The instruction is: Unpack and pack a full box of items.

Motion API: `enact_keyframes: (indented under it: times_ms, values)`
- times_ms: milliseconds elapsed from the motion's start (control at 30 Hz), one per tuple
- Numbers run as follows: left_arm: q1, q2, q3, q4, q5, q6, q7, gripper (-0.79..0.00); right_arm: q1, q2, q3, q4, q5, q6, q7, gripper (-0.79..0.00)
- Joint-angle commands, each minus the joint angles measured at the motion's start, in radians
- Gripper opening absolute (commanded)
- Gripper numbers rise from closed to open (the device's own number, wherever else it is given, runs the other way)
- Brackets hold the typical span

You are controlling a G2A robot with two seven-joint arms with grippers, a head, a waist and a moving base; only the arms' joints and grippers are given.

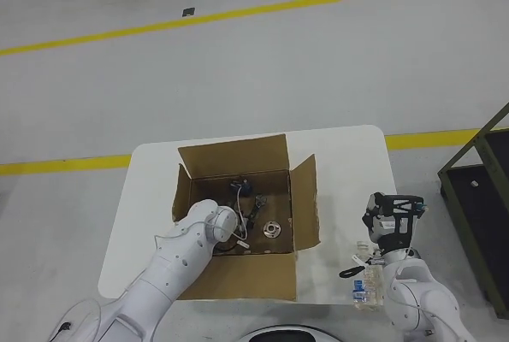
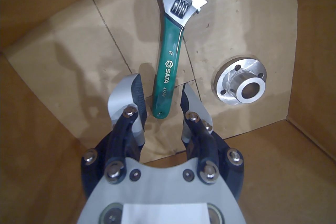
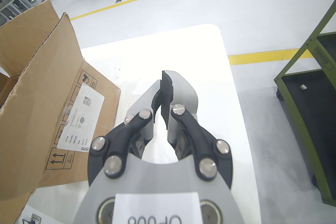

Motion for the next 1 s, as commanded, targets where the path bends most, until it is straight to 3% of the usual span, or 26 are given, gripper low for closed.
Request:
enact_keyframes:
  times_ms: [0, 467, 667, 733, 800, 967]
  values:
    - [-0.001, -0.002, 0.002, 0.003, -0.001, -0.002, -0.002, -0.474, 0.0, 0.0, 0.0, 0.0, 0.0, 0.0, 0.0, -0.785]
    - [-0.019, -0.021, 0.027, 0.058, 0.03, -0.024, -0.004, -0.462, 0.0, 0.0, 0.0, 0.0, 0.0, 0.0, 0.0, -0.785]
    - [-0.028, -0.029, 0.031, 0.08, 0.029, -0.032, 0.003, -0.499, 0.0, 0.0, 0.0, 0.0, 0.0, 0.0, 0.0, -0.785]
    - [-0.031, -0.032, 0.034, 0.088, 0.031, -0.035, 0.005, -0.603, 0.0, 0.0, 0.0, 0.0, 0.0, 0.0, 0.0, -0.785]
    - [-0.035, -0.035, 0.035, 0.095, 0.032, -0.038, 0.007, -0.785, 0.0, 0.0, 0.0, 0.0, 0.0, 0.0, 0.0, -0.785]
    - [-0.042, -0.041, 0.04, 0.104, 0.043, -0.043, 0.001, -0.785, 0.0, 0.0, 0.0, 0.0, 0.0, 0.0, 0.0, -0.785]
